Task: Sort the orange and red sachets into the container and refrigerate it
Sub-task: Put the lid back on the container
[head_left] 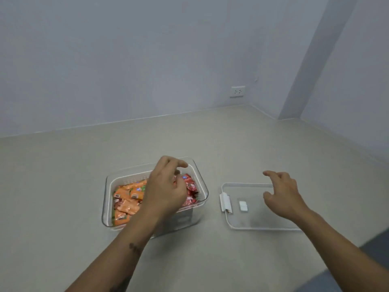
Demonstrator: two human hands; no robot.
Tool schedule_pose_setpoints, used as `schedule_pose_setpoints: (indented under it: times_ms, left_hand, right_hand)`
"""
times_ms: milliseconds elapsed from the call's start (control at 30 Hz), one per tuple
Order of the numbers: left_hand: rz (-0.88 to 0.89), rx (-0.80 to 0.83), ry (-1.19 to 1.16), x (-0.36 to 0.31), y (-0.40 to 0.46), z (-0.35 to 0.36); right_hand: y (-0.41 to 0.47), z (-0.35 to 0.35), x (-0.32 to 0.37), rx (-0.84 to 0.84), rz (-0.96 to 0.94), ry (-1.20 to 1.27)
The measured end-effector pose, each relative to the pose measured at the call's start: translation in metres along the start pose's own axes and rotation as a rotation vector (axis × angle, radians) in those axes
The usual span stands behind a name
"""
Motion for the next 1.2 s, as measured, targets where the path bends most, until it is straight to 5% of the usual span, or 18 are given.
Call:
schedule_pose_setpoints:
  times_ms: [167, 400, 533, 900, 1200]
  left_hand:
    - [0.160, 0.263, -0.119, -0.076, 0.024, 0.134]
    - [-0.554, 0.766, 0.299, 0.002, -0.037, 0.262]
    - [-0.624, 0.873, 0.339, 0.020, -0.059, 0.277]
    - [-0.883, 0.516, 0.114, 0.037, -0.040, 0.251]
    - [-0.595, 0.098, -0.047, -0.011, 0.021, 0.225]
  right_hand:
    - [0.035, 0.007, -0.088, 0.113, 0.252, -0.038]
    - [0.057, 0.041, -0.138, 0.236, 0.244, -0.090]
    - [0.063, 0.049, -0.154, 0.211, 0.290, -0.083]
    - [0.098, 0.036, -0.168, 0.150, 0.323, 0.000]
    - [0.117, 0.006, -0.159, 0.087, 0.288, 0.297]
Point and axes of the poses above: each hand's wrist, its own y-axis towards the middle knuckle, its own z-axis out of the palm, x = y × z, the point moved 9 cm from there along y, towards the middle knuckle, and after that the axes turned 10 degrees about z, right-handed, at the moved point
